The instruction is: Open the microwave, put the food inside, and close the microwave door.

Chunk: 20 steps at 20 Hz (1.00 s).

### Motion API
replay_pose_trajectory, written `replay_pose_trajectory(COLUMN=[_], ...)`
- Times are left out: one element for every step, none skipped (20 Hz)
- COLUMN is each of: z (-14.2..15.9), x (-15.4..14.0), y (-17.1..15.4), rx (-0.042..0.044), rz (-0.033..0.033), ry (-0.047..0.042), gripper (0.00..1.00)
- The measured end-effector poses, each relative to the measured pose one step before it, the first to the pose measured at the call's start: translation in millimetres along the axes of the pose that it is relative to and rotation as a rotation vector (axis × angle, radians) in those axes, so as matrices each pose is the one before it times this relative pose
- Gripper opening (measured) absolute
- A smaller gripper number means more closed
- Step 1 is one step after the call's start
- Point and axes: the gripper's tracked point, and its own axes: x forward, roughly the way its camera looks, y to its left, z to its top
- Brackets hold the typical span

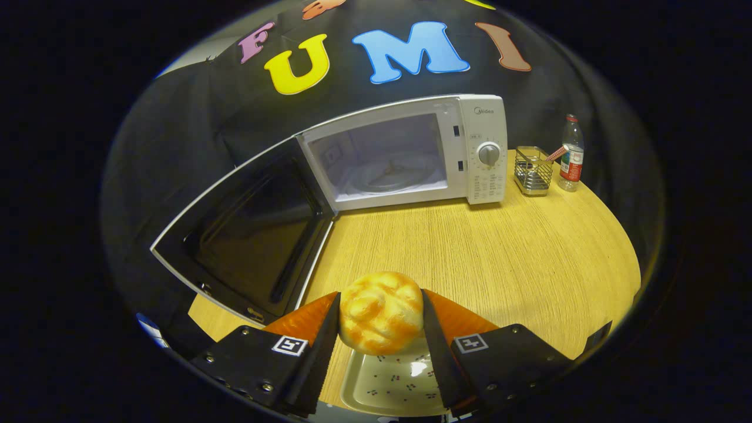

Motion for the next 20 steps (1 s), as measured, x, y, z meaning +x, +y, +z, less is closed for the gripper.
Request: replay_pose_trajectory(z=[9.82, 8.90, 9.72, 10.33, 7.83, 5.55, 6.46, 6.21, 4.32, 5.94, 4.50, 3.73, 3.21, 3.73, 2.56, 2.92, 3.65, 4.02, 2.45, 1.57], x=[4.43, 4.82, 4.92, 5.43, 6.26, 6.03, 7.22, 8.09, 6.95, 7.23, 7.52, 7.52, 8.61, 7.72, 7.16, 7.09, 8.43, 7.54, 7.35, 6.88], y=[2.28, 1.73, 2.83, 3.66, 3.31, 2.27, 2.70, 2.94, 2.66, 1.64, 2.48, 1.83, 2.00, 2.02, 0.35, 0.89, -0.38, -0.28, -1.22, -0.42], rx=[0.01425, 0.01186, 0.01444, 0.01408, 0.01150, 0.00777, 0.00887, 0.01096, 0.01005, 0.01141, 0.01070, 0.01095, 0.01313, 0.01330, 0.01548, 0.01411, 0.01510, 0.01110, 0.01136, 0.00994], rz=[0.00677, 0.00407, 0.00710, 0.00699, 0.00604, 0.00334, 0.00402, 0.00437, 0.00185, -0.00065, 0.00275, 0.00388, 0.00518, 0.00460, 0.00436, 0.00312, -0.00043, -0.00121, -0.00065, -0.00163], ry=[-0.01854, -0.01808, -0.02226, -0.02247, -0.01963, -0.01190, -0.01506, -0.01247, -0.01135, -0.01768, -0.01223, -0.01220, -0.01060, -0.01125, -0.01235, -0.01035, -0.01880, -0.01613, -0.01672, -0.01079], gripper=[0.76, 0.76, 0.75, 0.75, 0.75, 0.75, 0.75, 0.75, 0.75, 0.75, 0.75, 0.75, 0.75, 0.75, 0.75, 0.75, 0.75, 0.75, 0.75, 0.75])
